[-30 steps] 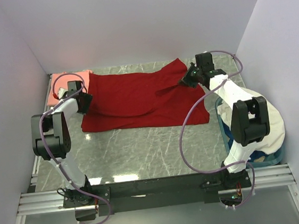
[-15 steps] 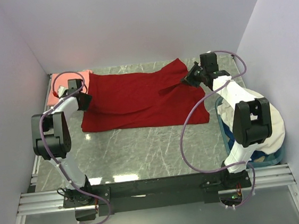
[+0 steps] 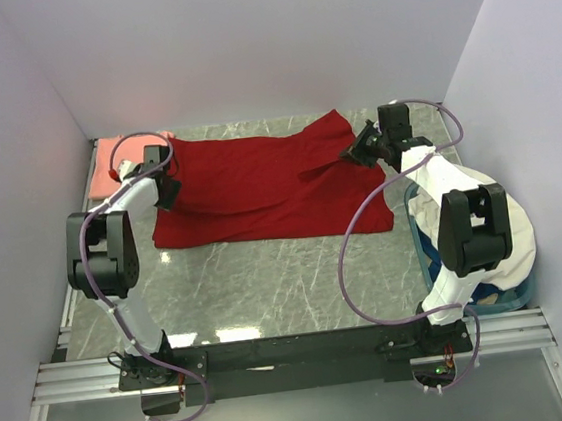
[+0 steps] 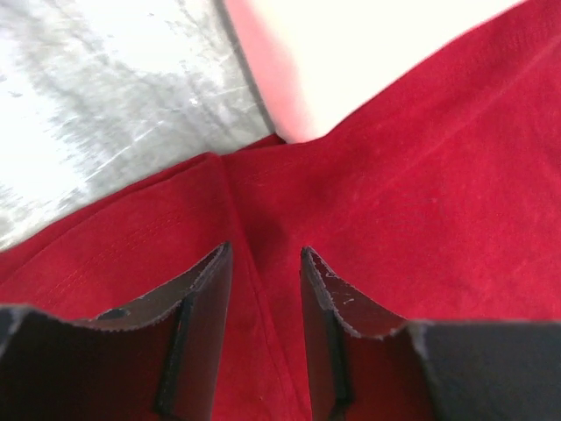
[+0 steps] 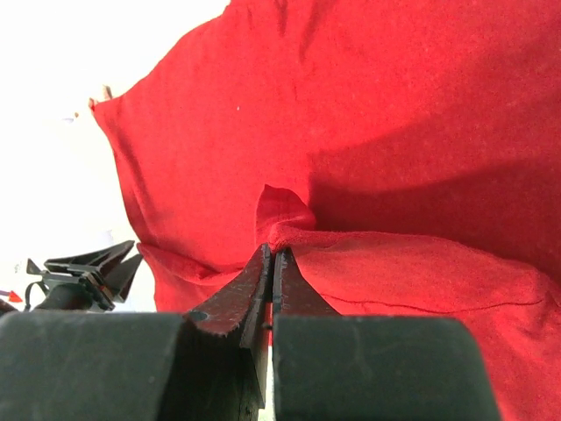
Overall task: Fold and stack the t-shirts
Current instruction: Fold the tshirt
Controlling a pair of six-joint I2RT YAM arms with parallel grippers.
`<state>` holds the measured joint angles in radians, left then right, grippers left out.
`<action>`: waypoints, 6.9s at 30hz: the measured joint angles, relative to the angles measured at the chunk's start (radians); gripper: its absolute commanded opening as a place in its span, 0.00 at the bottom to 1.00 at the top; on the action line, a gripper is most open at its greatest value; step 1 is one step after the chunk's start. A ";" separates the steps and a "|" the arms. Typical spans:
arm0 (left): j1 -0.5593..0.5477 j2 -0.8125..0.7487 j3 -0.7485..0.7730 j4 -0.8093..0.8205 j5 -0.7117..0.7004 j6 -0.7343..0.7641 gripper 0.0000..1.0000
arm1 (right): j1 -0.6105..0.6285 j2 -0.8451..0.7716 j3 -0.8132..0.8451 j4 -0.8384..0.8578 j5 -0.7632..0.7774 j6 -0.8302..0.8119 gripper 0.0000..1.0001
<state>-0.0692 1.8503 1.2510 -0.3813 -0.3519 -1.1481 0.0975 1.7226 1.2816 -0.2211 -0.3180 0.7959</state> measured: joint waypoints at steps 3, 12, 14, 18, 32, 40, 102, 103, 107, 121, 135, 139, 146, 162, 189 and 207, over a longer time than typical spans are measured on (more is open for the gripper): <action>-0.009 0.011 0.049 -0.066 -0.044 -0.030 0.43 | 0.000 0.000 -0.006 0.004 -0.009 0.001 0.00; -0.009 0.063 0.109 -0.159 -0.100 -0.087 0.43 | 0.000 0.000 -0.008 0.013 -0.027 0.004 0.00; -0.009 0.078 0.109 -0.173 -0.107 -0.098 0.44 | 0.000 0.000 -0.008 0.015 -0.031 0.005 0.00; -0.009 0.109 0.126 -0.200 -0.116 -0.108 0.44 | -0.004 0.000 -0.008 0.020 -0.039 0.006 0.00; -0.009 0.130 0.164 -0.228 -0.117 -0.121 0.27 | -0.014 0.002 -0.013 0.035 -0.064 0.006 0.00; -0.009 0.133 0.170 -0.231 -0.117 -0.120 0.23 | -0.020 0.002 -0.014 0.037 -0.069 0.007 0.00; -0.009 0.211 0.257 -0.300 -0.116 -0.097 0.01 | -0.042 0.002 -0.067 0.072 -0.102 0.008 0.00; -0.009 0.208 0.257 -0.300 -0.116 -0.094 0.01 | -0.043 0.002 -0.068 0.072 -0.103 0.009 0.00; -0.009 0.173 0.252 -0.300 -0.116 -0.086 0.01 | -0.048 -0.002 -0.080 0.072 -0.106 0.010 0.00; -0.006 0.112 0.231 -0.296 -0.117 -0.082 0.01 | -0.067 -0.039 -0.091 0.085 -0.121 0.011 0.00; 0.002 0.112 0.228 -0.297 -0.116 -0.065 0.01 | -0.110 -0.047 -0.126 0.101 -0.136 0.011 0.00; 0.005 0.112 0.248 -0.296 -0.116 -0.056 0.01 | -0.119 -0.047 -0.126 0.102 -0.136 0.011 0.00; 0.007 0.146 0.294 -0.288 -0.111 -0.037 0.01 | -0.124 -0.047 -0.129 0.102 -0.136 0.010 0.00; 0.033 0.153 0.241 -0.133 -0.011 0.059 0.46 | -0.127 -0.030 -0.124 0.067 -0.107 -0.022 0.44; 0.129 -0.437 -0.562 0.159 0.056 0.011 0.54 | -0.002 -0.490 -0.668 0.023 0.197 -0.046 0.43; 0.190 -0.358 -0.595 0.381 0.188 0.068 0.42 | -0.002 -0.390 -0.668 0.040 0.257 -0.027 0.48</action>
<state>0.1211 1.4921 0.6563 0.0002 -0.1638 -1.0805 0.0956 1.3327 0.6140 -0.1814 -0.0608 0.7692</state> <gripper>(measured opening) 0.443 0.465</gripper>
